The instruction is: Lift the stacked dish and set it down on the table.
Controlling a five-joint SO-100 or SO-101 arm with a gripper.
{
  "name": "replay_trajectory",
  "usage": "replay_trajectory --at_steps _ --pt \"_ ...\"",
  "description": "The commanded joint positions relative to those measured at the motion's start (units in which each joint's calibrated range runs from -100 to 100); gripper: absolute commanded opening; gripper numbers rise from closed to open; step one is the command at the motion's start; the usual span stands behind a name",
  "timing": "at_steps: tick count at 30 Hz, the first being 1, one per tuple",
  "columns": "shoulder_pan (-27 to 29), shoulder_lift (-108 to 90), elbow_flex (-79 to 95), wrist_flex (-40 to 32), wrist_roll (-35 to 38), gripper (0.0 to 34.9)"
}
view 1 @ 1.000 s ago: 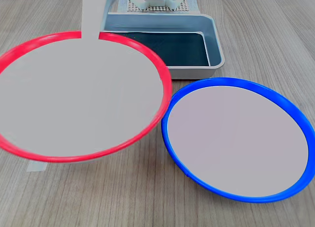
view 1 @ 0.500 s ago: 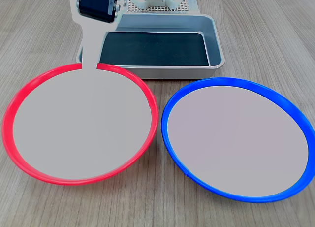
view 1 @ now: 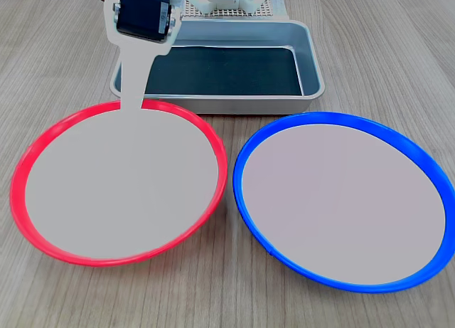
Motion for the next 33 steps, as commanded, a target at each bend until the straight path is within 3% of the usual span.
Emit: replay_trajectory --at_steps 1,6,8,12,14,16,17,21,23,27,33 --pt "1.20 -4.56 -2.37 3.32 0.73 3.0" --pt "2.61 -11.73 -1.73 10.84 2.10 3.8" --pt "2.80 -19.74 0.45 18.51 2.59 4.2" --pt "-1.43 -32.79 7.10 24.46 1.22 4.0" --pt "-5.39 -40.64 11.83 24.79 -0.98 3.8" --pt "-9.72 -48.49 17.39 22.72 -3.57 0.3" --pt "-11.60 -52.07 20.48 21.24 -4.54 0.2" --pt "-14.61 -69.72 39.60 7.12 -12.65 0.1" --pt "-14.61 -78.08 48.25 3.82 -15.09 0.0" --pt "-14.52 -88.32 57.26 6.87 -15.43 0.0" --pt "-14.61 -97.02 57.26 23.38 -16.12 0.0"
